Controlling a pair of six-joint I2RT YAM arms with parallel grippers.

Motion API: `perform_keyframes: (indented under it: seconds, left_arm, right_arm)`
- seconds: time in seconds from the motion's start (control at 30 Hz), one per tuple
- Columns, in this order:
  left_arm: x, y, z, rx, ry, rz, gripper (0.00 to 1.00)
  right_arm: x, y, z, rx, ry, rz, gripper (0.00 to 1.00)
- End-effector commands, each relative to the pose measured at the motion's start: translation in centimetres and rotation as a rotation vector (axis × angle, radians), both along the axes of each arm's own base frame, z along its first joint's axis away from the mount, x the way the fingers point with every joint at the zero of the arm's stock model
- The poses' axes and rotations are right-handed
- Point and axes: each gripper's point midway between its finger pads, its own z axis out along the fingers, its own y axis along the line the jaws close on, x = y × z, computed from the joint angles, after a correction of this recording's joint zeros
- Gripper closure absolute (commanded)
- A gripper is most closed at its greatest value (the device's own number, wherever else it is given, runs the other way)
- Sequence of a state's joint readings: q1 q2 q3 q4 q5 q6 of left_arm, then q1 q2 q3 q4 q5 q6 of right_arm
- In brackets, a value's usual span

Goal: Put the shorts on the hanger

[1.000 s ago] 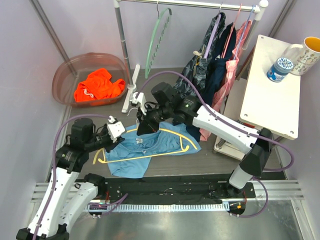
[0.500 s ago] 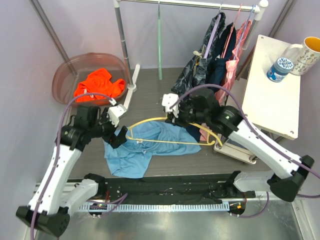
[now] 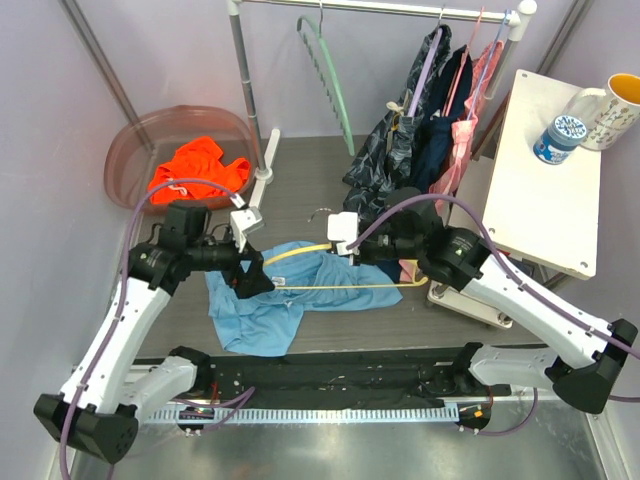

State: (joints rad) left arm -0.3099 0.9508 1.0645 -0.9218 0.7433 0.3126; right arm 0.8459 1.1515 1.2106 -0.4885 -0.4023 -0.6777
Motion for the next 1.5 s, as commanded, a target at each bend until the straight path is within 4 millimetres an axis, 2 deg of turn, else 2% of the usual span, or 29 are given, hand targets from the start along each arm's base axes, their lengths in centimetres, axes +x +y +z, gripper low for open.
perform_keyframes:
  seconds: [0.0, 0.1, 0.13, 0.17, 0.23, 0.3, 0.33, 0.4, 0.43, 0.47, 0.53, 0.6, 0.63, 0.7, 0.77, 0.87, 0.93, 0.97, 1.03, 1.07, 1.1, 1.13, 1.2, 1.23, 1.3, 1.37, 1.47]
  left_arm:
    - [0.4, -1.5, -0.5, -0.012, -0.034, -0.069, 0.23]
    - [1.4, -0.7, -1.4, 0.054, -0.087, -0.035, 0.37]
    - [1.4, -0.6, -1.6, 0.063, -0.094, -0.04, 0.45]
    - [1.2, -0.6, -1.5, 0.063, -0.109, -0.062, 0.72]
    - [0.6, -0.7, -1.4, 0.053, -0.124, -0.087, 0.98]
    - [0.1, -0.6, -1.3, 0.04, -0.154, -0.103, 1.0]
    - [0.0, -0.6, -1.3, 0.039, -0.17, -0.109, 1.0]
    - [-0.4, -0.4, -1.3, 0.039, -0.222, -0.128, 1.0]
    - [-0.5, -0.3, -1.2, 0.037, -0.24, -0.131, 1.0]
    - [-0.6, -0.3, -1.2, 0.038, -0.256, -0.138, 1.0]
    - [-0.9, -0.1, -1.2, 0.04, -0.307, -0.164, 1.0]
    - [-0.9, 0.0, -1.3, 0.05, -0.327, -0.166, 1.0]
    - [-0.8, 0.1, -1.2, 0.052, -0.331, -0.162, 1.0]
    - [-0.9, 0.0, -1.2, 0.05, -0.326, -0.168, 1.0]
    - [-1.0, -0.1, -1.2, 0.045, -0.323, -0.176, 1.0]
    - [-0.8, -0.2, -1.5, 0.046, -0.305, -0.173, 1.0]
    - [-0.7, -0.2, -1.7, 0.047, -0.291, -0.169, 1.0]
    - [-0.6, -0.3, -1.9, 0.043, -0.277, -0.164, 1.0]
    - [-0.4, -0.4, -2.0, 0.04, -0.265, -0.149, 1.0]
    - [-0.4, -0.4, -2.3, 0.04, -0.253, -0.144, 1.0]
    - [-0.3, -0.3, -2.4, 0.042, -0.251, -0.137, 0.98]
    - [-0.2, -0.3, -2.5, 0.046, -0.243, -0.128, 0.83]
    - [0.7, 0.2, -2.7, 0.065, -0.199, -0.033, 0.54]
    - [1.2, 0.6, -2.7, 0.077, -0.179, 0.021, 0.31]
    - [2.1, 1.3, -2.4, 0.09, -0.139, 0.114, 0.22]
    - [2.0, 2.0, -3.1, 0.101, -0.062, 0.136, 0.21]
    - [3.5, 4.3, -3.7, 0.081, 0.013, 0.252, 0.21]
  right_arm:
    - [-0.3, 1.8, 4.4, 0.132, -0.052, 0.049, 0.99]
    - [-1.3, 1.7, 4.8, 0.149, 0.012, 0.061, 0.99]
    - [-1.9, 1.5, 5.0, 0.159, 0.043, 0.061, 0.99]
    - [-2.4, 1.4, 4.9, 0.163, 0.08, 0.064, 0.99]
    - [-3.3, 1.4, 4.6, 0.159, 0.149, 0.077, 0.78]
    - [-4.2, 1.3, 4.5, 0.151, 0.248, 0.073, 0.61]
    - [-4.4, 1.3, 5.1, 0.159, 0.28, 0.069, 0.57]
    - [-4.2, 1.5, 4.5, 0.159, 0.408, 0.041, 0.47]
    - [-4.6, 1.6, 5.0, 0.176, 0.455, 0.066, 0.45]
    - [-4.4, 1.9, 4.5, 0.17, 0.517, 0.075, 0.43]
    - [-4.3, 1.6, 5.2, 0.194, 0.646, 0.119, 0.34]
    - [-3.6, 2.2, 4.2, 0.173, 0.752, 0.123, 0.32]
    - [-3.7, 2.5, 4.9, 0.172, 0.755, 0.154, 0.32]
    - [-3.4, 2.8, 3.5, 0.128, 0.819, 0.146, 0.32]
    - [-3.1, 3.0, 3.2, 0.12, 0.813, 0.145, 0.31]
    - [-2.6, 3.3, 2.4, 0.101, 0.789, 0.138, 0.34]
    - [-2.4, 3.4, 1.7, 0.075, 0.741, 0.153, 0.42]
    - [-3.1, 3.3, 1.0, 0.039, 0.745, 0.158, 0.5]
    - [-3.1, 3.0, 0.1, 0.001, 0.707, 0.143, 0.59]
    - [-3.2, 3.1, 0.0, -0.006, 0.683, 0.147, 0.77]
    - [-2.8, 3.0, -0.1, -0.013, 0.657, 0.125, 0.89]
    - [-2.6, 3.0, 0.1, -0.007, 0.631, 0.115, 0.99]
    - [-1.7, 2.7, 0.2, -0.011, 0.575, 0.078, 0.99]
    - [-1.2, 2.6, 0.3, -0.013, 0.551, 0.06, 0.99]
    - [-1.0, 2.0, 0.8, -0.015, 0.48, 0.055, 0.99]
    - [-0.8, 1.1, 0.8, -0.033, 0.421, 0.039, 0.99]
    - [-0.6, -0.1, 0.0, -0.083, 0.345, 0.039, 0.99]
